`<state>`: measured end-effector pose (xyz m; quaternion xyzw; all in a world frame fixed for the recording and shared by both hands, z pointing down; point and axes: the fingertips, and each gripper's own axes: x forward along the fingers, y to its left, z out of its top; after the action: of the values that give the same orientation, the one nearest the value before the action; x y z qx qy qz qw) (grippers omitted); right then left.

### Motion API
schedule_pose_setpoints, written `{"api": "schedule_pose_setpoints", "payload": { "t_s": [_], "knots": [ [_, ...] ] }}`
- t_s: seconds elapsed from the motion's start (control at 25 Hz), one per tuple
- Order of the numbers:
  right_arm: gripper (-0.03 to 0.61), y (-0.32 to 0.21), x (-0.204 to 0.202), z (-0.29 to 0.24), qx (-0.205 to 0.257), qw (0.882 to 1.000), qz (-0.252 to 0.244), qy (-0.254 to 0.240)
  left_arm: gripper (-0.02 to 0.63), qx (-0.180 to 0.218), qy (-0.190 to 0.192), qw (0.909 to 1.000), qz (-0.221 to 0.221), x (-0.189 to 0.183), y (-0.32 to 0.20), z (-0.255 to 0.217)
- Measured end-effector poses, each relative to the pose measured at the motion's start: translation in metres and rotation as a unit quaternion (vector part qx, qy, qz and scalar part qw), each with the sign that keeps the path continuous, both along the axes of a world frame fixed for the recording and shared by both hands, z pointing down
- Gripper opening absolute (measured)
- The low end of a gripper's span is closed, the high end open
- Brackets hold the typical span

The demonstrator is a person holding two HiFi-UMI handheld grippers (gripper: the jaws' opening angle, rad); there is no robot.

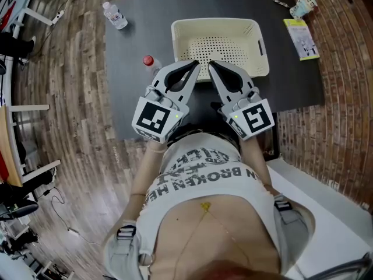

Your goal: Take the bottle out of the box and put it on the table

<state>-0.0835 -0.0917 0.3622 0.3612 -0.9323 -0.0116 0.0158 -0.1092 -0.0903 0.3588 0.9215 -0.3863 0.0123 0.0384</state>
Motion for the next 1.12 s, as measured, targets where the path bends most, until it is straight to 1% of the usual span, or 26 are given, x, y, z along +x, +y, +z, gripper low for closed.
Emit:
{"api": "schedule_pose_setpoints", "payload": {
  "t_s": [0.32,1.12],
  "knots": [
    [0.008,0.0,-0.001,0.002,-0.004,1.0,-0.002,0.006,0.008,-0.003,-0.006,1.0,-0.003,-0.001,0.0,0.004],
    [0.008,-0.004,-0.007,0.01,-0.015,1.0,-0.005,0.019,0.008,-0.027,-0.001,0.9996,0.001,-0.005,-0.002,0.018]
  ]
}}
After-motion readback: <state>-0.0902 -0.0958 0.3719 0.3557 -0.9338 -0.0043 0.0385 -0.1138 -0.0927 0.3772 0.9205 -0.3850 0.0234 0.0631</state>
